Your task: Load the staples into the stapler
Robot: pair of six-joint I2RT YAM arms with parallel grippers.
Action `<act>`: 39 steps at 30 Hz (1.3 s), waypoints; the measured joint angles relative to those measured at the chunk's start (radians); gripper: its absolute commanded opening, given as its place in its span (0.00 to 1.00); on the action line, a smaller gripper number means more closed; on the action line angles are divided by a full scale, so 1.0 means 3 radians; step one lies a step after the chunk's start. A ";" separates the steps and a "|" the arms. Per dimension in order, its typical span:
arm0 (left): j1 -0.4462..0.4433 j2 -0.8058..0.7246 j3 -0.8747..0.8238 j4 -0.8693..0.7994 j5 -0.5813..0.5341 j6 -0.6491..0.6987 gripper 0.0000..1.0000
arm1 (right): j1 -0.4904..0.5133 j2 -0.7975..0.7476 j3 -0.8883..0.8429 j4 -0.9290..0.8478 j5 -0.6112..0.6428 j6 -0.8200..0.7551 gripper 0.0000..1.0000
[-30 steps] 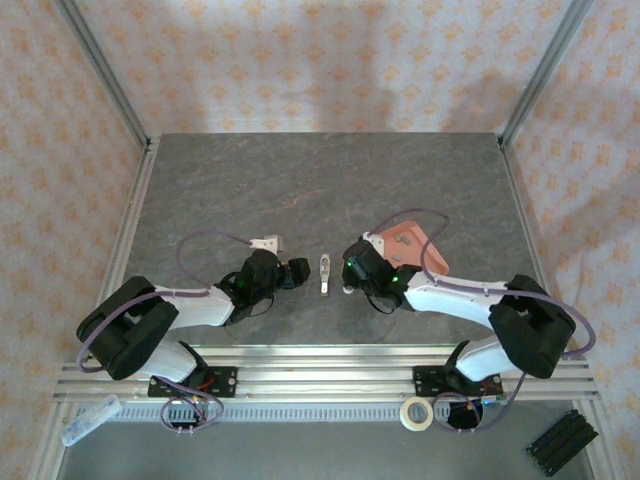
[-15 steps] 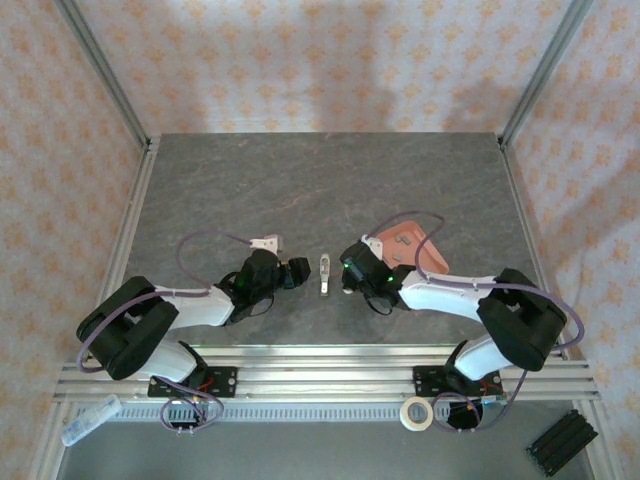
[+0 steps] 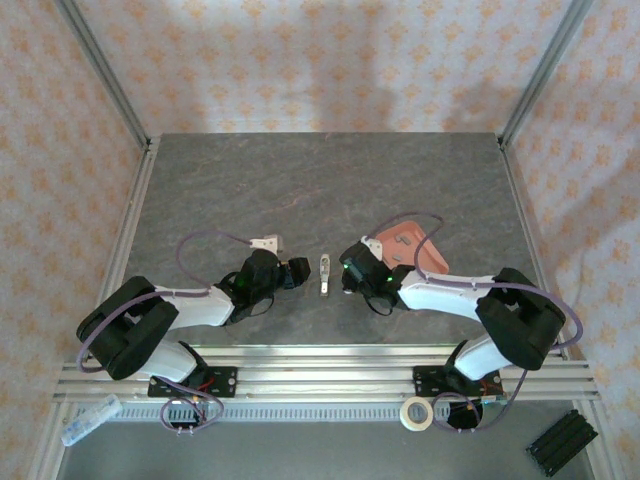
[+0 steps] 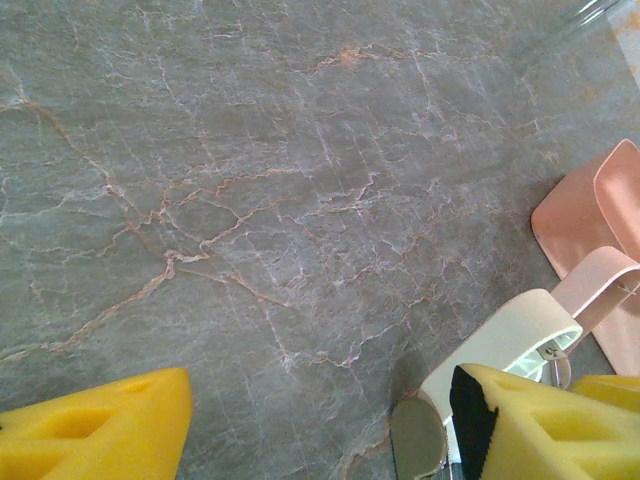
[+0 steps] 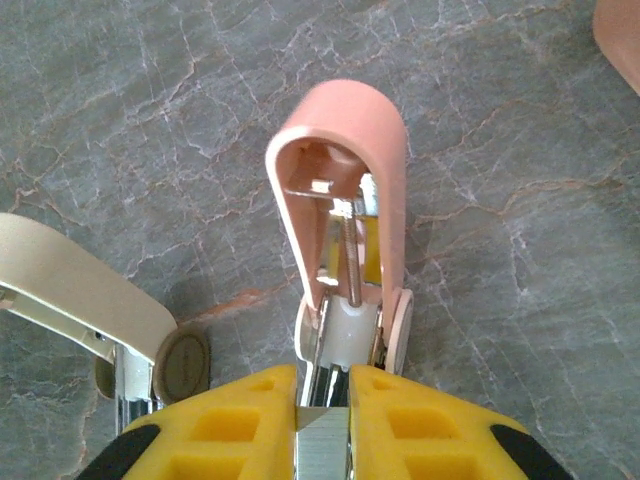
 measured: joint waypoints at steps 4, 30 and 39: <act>0.0000 0.0000 0.0000 0.0013 0.0000 -0.0006 0.70 | 0.0024 0.0000 0.0000 -0.0080 0.0004 0.0000 0.20; 0.0000 0.0000 0.0000 0.0024 0.0000 -0.0006 0.69 | 0.0076 -0.0024 0.0121 -0.0312 0.0112 -0.0423 0.20; 0.0000 0.0000 0.0000 0.0024 0.0009 -0.0006 0.69 | 0.0076 0.0000 0.0170 -0.0336 0.0130 -0.0664 0.20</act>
